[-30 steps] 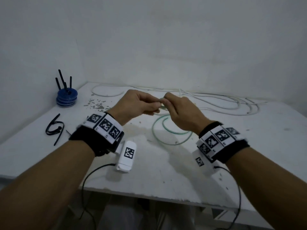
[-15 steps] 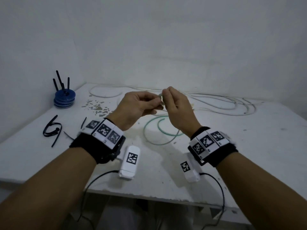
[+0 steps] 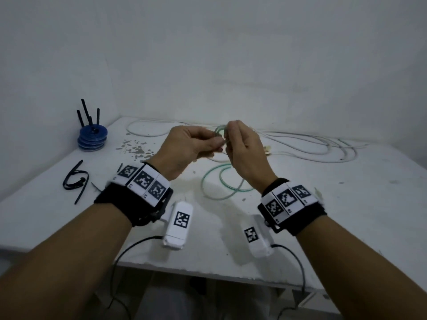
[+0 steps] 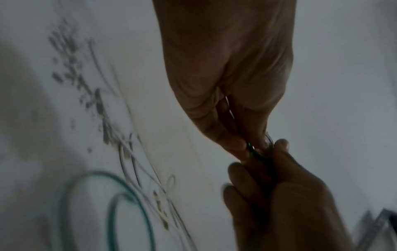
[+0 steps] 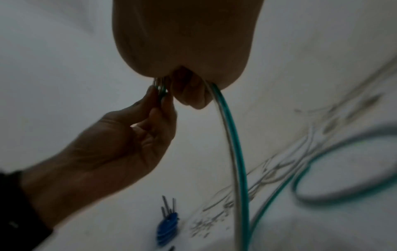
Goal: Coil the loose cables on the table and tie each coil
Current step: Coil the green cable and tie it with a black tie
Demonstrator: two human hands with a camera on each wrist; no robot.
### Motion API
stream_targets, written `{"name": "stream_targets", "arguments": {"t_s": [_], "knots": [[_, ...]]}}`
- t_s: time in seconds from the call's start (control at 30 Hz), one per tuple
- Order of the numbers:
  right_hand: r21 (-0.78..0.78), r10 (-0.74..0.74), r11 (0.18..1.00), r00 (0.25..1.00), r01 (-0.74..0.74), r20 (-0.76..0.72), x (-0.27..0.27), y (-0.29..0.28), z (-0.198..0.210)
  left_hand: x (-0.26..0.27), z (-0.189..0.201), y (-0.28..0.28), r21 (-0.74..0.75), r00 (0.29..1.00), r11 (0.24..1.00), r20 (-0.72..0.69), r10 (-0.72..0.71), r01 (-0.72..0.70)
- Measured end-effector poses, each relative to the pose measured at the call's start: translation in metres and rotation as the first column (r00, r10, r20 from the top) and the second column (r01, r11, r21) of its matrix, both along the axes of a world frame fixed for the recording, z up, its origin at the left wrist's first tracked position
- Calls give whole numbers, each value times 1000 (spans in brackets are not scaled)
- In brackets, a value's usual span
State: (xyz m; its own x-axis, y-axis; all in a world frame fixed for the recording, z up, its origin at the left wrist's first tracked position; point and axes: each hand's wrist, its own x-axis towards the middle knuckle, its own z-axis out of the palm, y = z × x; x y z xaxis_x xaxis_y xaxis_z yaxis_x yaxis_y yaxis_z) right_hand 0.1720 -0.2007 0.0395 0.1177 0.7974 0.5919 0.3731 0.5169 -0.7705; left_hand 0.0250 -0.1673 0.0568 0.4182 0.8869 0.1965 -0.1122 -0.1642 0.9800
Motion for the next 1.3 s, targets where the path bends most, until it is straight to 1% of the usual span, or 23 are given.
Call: {"name": "stream_targets", "arguments": {"t_s": [0.03,0.07,0.1,0.13,0.17,0.2,0.23,0.27,0.3,0.33,0.37,0.4,0.47,0.63,0.77,0.87,0.93,0.97,1.0,1.07,1.13,1.23,1.3], "knots": [[-17,1,1000,979,3,205,8,0,1,-7,1,1,60,990,998,-141,-9,18],[-45,12,999,925,6,380,14,-1,4,-12,3,1,97,970,994,-245,-16,40],[-83,36,997,870,6,491,17,-2,8,-15,4,2,117,954,992,-301,-17,55],[-108,51,994,842,8,538,18,-2,10,-16,4,2,126,949,991,-315,-13,55],[-104,42,994,847,17,530,17,-3,11,-15,4,3,125,956,991,-292,-5,43],[-88,18,996,888,25,459,15,-1,10,-13,3,4,110,974,994,-228,-1,27],[-80,1,996,948,26,318,11,-1,7,-9,1,3,71,991,997,-132,1,9],[-73,-8,997,991,18,137,5,0,3,-3,-1,2,11,1000,1000,-15,9,-9],[-60,-7,998,999,5,-41,-2,0,-1,3,-4,0,-54,995,998,99,24,-18],[-43,-8,999,984,1,-176,-9,0,-4,9,-6,-2,-105,980,994,193,41,-20],[-30,-33,999,970,26,-241,-15,-1,-5,14,-8,-5,-138,965,990,256,59,-24],[-25,-72,997,966,68,-249,-19,-1,-6,18,-9,-7,-150,955,988,288,74,-32],[-28,-125,992,972,122,-197,-20,-4,-6,19,-11,-9,-131,954,990,286,85,-49],[-77,-145,986,986,151,77,1,-3,-4,5,-9,-6,15,987,994,123,102,-105],[3,-107,994,979,109,171,6,-5,0,-1,-8,-5,-6,998,1000,56,30,-30],[-28,-59,997,932,74,357,12,-5,6,-11,-6,3,30,996,999,-72,-42,45],[-62,-35,995,886,72,463,15,-4,11,-15,-4,6,36,993,998,-108,-56,61],[-62,-38,995,890,74,454,15,-3,11,-14,-3,6,42,994,998,-101,-44,48],[-48,-55,996,914,81,401,12,-3,11,-12,-2,6,47,998,999,-67,-21,25],[12,-119,993,974,119,191,1,-4,6,-3,1,2,13,995,999,97,37,-38],[75,-199,978,980,196,25,-13,-7,-1,6,2,0,-66,960,994,261,97,-82],[96,-221,970,974,224,-40,-26,-10,-11,15,1,-5,-115,938,993,338,77,-40],[98,-231,969,972,226,36,-22,-10,-15,13,-4,-6,-123,944,992,327,48,-8]]}}
